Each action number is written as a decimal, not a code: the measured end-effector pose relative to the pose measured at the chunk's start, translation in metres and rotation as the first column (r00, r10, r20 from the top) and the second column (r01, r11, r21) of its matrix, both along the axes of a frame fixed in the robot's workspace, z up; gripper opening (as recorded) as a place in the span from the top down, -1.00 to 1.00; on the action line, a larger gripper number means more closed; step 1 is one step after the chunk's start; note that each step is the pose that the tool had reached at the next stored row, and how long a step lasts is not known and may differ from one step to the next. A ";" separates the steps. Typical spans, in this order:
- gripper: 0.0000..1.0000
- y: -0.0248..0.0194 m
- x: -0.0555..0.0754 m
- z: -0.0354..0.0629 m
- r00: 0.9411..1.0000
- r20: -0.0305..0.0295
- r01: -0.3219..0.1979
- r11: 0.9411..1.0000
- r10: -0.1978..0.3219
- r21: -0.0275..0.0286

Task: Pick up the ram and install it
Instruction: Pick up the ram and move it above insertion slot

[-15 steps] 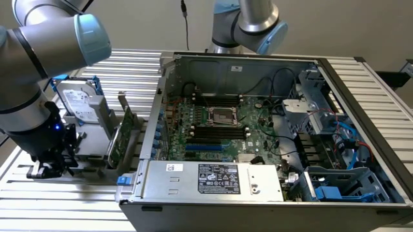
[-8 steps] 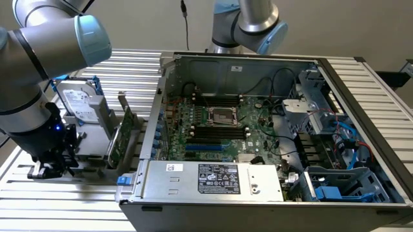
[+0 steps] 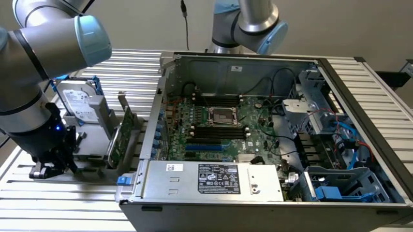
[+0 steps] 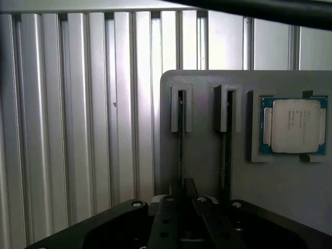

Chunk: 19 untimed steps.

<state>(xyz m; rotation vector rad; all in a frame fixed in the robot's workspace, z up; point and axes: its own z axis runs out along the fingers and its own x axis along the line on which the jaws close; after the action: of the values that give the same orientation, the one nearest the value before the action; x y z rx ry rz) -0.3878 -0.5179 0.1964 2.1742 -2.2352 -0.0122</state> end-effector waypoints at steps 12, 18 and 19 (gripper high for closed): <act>0.72 0.0000 0.000 0.0153 1.000 0.000 0.000 1.000 0.000 0.001; 0.72 0.0001 0.000 0.0426 1.000 0.000 0.000 1.000 0.000 0.001; 0.72 0.0001 0.000 0.0471 1.000 0.000 0.000 1.000 0.000 0.001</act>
<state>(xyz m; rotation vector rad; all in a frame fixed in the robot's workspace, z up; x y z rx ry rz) -0.3878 -0.5179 0.2435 2.1748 -2.2359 -0.0136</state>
